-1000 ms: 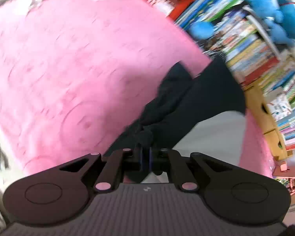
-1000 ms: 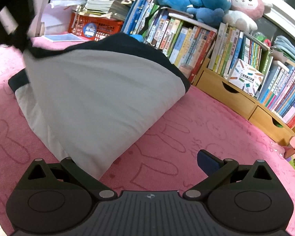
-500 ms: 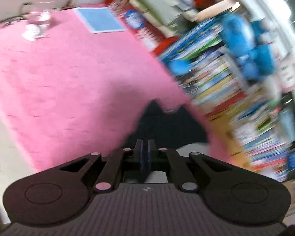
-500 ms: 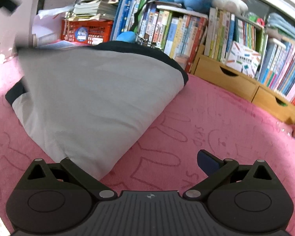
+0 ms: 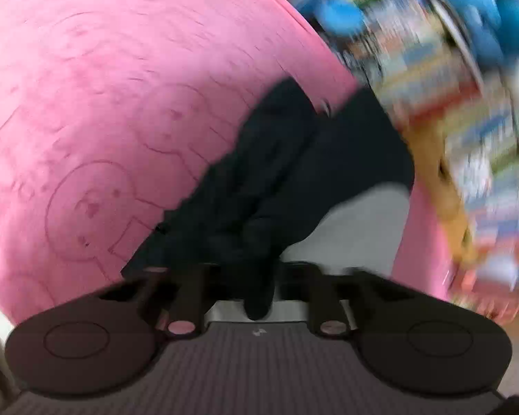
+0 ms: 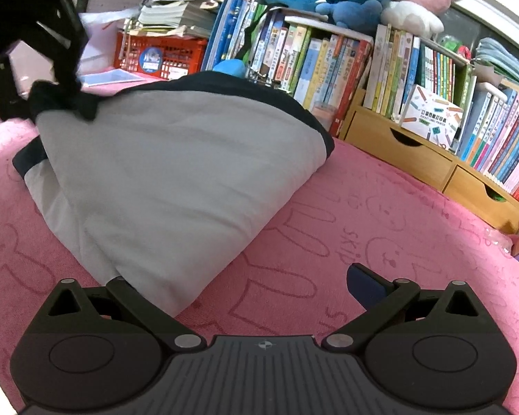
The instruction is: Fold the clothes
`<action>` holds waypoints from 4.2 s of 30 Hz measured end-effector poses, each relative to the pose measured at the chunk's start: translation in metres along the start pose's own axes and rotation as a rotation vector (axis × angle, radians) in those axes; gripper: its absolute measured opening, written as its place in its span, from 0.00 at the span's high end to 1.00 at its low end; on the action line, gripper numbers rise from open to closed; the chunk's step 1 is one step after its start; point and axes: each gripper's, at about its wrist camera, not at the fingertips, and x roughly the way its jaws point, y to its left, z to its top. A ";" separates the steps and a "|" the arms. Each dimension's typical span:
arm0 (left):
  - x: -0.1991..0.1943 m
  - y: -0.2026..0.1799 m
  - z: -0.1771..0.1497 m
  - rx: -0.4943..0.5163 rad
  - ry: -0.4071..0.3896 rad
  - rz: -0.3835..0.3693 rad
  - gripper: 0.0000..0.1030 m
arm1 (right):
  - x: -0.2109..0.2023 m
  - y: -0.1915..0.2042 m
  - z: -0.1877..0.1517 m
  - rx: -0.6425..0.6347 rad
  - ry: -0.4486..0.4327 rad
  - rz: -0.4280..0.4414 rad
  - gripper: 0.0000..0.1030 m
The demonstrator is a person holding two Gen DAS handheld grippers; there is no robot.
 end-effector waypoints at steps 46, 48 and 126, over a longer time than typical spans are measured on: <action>-0.024 -0.031 -0.026 0.676 -0.240 0.316 0.41 | -0.003 0.001 -0.001 0.030 -0.002 0.004 0.00; -0.002 -0.062 -0.038 0.767 -0.237 0.200 0.02 | -0.002 0.001 -0.001 0.030 -0.002 0.004 0.00; -0.005 0.044 -0.010 0.121 0.270 -0.553 0.27 | 0.026 0.153 0.061 -0.722 -0.325 -0.006 0.00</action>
